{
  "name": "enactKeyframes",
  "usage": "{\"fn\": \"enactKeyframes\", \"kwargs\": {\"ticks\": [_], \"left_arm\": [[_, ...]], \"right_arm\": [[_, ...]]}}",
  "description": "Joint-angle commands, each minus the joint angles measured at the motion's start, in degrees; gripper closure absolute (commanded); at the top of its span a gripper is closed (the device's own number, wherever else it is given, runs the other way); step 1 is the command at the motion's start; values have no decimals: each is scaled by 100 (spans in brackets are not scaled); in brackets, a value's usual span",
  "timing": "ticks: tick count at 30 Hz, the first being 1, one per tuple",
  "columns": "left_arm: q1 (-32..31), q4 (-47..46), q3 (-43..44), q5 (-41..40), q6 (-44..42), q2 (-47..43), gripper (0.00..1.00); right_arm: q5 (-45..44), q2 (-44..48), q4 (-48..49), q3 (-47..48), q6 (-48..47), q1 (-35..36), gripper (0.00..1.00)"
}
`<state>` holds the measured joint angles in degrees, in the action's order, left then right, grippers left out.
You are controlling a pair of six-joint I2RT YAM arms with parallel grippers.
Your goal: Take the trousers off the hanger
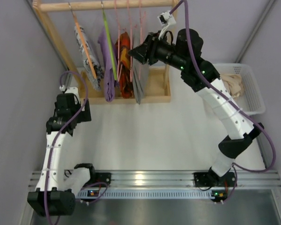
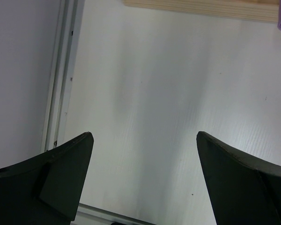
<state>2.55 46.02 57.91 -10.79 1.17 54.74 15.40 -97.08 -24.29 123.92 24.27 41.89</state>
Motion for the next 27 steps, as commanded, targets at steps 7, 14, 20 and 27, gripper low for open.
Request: {"fn": "enactKeyframes", "kwargs": {"ticks": [7,14,20,27], "left_arm": [[150,-410,449,-424,173,-622,1],[158,-418,1169,-161,349,-834,1],[150,-418,1355,191,384,-711,1],[150,-427,1276,297,428,-693,1]], "right_arm": [[-686,-610,654,281,430,56,58],[-1030,-646,549,229,438,47,61],[-969,-549,549,238,403,47,61],[-775,-426,487,422,359,47,59]]}}
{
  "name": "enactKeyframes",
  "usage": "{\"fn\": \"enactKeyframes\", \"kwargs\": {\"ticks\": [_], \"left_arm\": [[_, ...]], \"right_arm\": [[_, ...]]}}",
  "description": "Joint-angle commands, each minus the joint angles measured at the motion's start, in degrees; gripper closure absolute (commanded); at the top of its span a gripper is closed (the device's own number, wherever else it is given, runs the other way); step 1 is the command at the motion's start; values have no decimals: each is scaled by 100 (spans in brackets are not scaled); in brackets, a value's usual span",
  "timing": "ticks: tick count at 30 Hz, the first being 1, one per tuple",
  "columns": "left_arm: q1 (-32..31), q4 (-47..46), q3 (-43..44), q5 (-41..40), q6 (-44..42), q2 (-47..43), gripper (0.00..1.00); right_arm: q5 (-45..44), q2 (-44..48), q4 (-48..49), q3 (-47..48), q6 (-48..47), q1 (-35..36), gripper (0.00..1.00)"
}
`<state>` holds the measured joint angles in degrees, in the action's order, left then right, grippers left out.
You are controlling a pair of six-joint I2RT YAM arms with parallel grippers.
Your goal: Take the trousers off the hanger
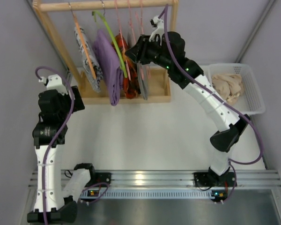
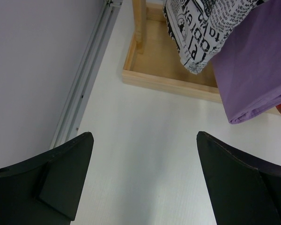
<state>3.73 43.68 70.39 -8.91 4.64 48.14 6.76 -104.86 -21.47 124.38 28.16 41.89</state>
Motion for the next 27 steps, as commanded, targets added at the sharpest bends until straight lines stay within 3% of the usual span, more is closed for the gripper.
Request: {"fn": "enactKeyframes", "kwargs": {"ticks": [1,11,27], "left_arm": [[32,-193,10,108,80,-24,1],[32,-193,27,152,80,-6,1],[40,-193,1,161,45,-77,1]], "right_arm": [[97,361,188,420,-48,47,58],[-807,449,-67,588,-355,-40,54],[-36,-87,538,113,329,-339,57]]}}
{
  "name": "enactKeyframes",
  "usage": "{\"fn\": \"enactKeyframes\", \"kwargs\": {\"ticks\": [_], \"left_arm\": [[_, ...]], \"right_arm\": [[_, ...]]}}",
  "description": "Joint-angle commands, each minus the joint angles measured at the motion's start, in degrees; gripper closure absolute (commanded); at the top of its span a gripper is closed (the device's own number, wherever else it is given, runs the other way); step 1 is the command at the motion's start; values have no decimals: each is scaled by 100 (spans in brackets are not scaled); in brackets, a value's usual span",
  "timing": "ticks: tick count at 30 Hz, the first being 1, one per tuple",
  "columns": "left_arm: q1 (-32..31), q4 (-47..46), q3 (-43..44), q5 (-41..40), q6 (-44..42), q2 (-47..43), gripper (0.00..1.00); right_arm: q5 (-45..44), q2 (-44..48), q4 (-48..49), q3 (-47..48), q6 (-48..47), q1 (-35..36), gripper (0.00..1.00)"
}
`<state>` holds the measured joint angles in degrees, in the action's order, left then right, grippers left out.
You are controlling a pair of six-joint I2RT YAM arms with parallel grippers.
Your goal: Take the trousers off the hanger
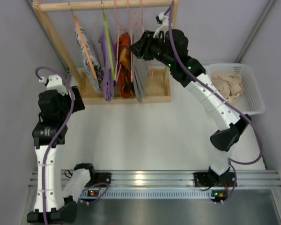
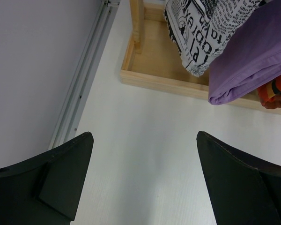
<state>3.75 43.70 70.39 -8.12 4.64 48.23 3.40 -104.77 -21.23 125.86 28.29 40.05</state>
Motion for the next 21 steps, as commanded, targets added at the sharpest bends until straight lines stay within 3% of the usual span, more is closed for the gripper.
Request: {"fn": "enactKeyframes", "kwargs": {"ticks": [1,5,8,11,21], "left_arm": [[38,-195,-8,82,45,-85,1],[38,-195,-52,39,54,-85,1],[38,-195,-95,39,45,-94,1],[38,-195,-140,30,28,-121,1],[38,-204,-192,65,37,-121,1]], "right_arm": [[441,-166,593,-62,395,-190,58],[1625,-316,1208,-299,888,-322,61],[2006,-439,1508,-422,1257,-384,66],[1989,-518,1535,-414,1327,-384,69],[1980,-571,1587,-352,1495,-384,66]]}}
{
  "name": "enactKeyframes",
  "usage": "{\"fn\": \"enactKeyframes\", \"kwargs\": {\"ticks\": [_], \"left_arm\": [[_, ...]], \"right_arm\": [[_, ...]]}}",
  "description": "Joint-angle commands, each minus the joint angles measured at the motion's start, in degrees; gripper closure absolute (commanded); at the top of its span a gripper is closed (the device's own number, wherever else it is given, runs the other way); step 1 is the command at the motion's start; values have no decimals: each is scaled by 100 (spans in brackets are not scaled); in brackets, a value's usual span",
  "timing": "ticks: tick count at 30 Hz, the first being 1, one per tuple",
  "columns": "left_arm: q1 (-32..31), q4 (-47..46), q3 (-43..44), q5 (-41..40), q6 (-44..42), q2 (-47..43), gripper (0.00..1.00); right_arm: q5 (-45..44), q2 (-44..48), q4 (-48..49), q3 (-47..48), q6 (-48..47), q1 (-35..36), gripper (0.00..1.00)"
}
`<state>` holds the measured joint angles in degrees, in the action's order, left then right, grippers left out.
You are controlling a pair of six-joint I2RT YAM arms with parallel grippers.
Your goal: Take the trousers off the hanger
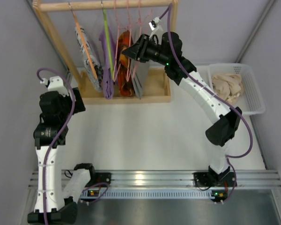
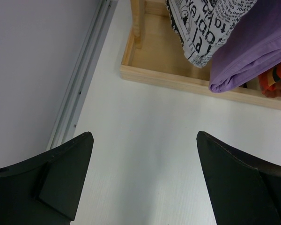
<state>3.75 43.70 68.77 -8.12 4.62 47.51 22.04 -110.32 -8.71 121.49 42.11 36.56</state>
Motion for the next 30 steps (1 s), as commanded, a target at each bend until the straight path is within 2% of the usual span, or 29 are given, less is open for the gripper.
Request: {"fn": "enactKeyframes", "kwargs": {"ticks": [1,10,12,13,19,22,23,24,30], "left_arm": [[38,-204,-22,74,47,-57,1],[38,-204,-48,109,83,-57,1],[38,-196,-57,161,100,-40,1],[38,-204,-40,170,109,-22,1],[73,-195,40,223,135,22,1],[117,-195,40,267,153,48,1],[117,-195,40,267,153,40,1],[126,-195,40,258,144,22,1],[135,-195,-22,311,170,22,1]], "right_arm": [[116,-33,335,85,113,-34,67],[387,-42,650,-46,289,-262,75],[589,-51,817,-195,543,-333,74],[799,-51,1201,-266,788,-394,74],[1021,-182,1714,-521,1335,-527,76],[1109,-235,1846,-513,1545,-527,88],[1127,-244,1864,-504,1572,-527,96],[1144,-218,1882,-504,1581,-527,99],[1495,-78,2364,-477,1608,-527,100]]}}
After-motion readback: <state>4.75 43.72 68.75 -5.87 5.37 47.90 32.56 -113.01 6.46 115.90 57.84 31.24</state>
